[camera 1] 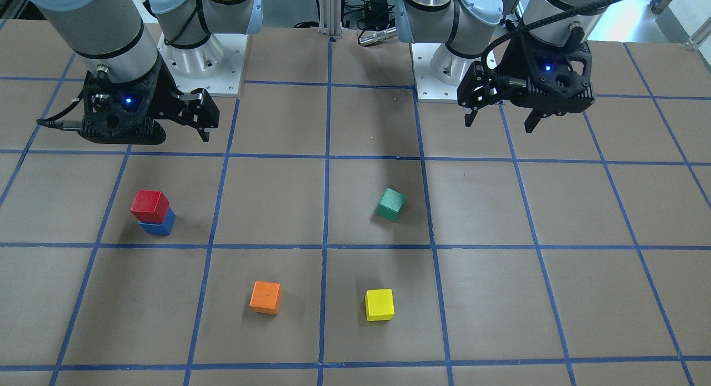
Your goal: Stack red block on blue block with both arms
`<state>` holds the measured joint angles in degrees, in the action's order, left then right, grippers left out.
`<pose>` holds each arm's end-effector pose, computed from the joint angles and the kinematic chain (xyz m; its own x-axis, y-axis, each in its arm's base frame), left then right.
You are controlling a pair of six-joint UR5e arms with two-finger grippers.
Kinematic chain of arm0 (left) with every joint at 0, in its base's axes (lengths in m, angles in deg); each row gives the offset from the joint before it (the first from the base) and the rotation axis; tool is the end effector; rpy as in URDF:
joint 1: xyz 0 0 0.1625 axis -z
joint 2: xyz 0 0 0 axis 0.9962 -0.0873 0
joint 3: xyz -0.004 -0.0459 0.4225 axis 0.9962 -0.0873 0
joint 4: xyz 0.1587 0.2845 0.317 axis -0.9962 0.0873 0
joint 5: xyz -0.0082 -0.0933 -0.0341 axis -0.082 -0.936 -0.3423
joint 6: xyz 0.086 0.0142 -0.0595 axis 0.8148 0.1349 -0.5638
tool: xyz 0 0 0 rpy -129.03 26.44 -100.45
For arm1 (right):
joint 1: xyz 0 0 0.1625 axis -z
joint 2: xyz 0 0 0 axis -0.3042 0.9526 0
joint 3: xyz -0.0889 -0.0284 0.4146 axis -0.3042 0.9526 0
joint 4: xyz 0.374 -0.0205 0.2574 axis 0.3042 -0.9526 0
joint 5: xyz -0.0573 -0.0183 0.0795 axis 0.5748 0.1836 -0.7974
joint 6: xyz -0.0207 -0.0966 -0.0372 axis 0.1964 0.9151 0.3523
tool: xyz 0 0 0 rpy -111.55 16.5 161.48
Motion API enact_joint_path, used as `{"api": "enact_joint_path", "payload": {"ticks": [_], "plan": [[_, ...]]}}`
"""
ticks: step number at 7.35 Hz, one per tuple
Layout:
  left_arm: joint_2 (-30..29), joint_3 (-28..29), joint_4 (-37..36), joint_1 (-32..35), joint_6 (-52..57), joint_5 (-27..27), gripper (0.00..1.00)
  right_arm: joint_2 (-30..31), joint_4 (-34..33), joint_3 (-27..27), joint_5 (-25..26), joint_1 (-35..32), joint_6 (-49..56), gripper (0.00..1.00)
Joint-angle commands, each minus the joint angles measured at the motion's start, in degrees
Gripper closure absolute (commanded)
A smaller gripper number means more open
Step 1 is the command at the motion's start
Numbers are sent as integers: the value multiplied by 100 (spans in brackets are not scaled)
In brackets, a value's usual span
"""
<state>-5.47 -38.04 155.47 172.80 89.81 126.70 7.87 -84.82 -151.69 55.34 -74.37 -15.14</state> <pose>-0.1132 -0.5346 0.5090 -0.9950 0.1004 0.0006 0.1003 0.9948 -0.0182 0.1516 -0.5529 0.4693 -0.9996 -0.0168 0.0207 -0.0145 0.9943 0.1060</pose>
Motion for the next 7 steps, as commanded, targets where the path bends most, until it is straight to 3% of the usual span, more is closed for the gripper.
{"api": "enact_joint_path", "payload": {"ticks": [1,7], "plan": [[4,-12,0,0,4,0,0,86,27,-35,18,32,27,0],[4,-3,0,0,4,0,0,244,203,-132,9,68,-25,0]]}}
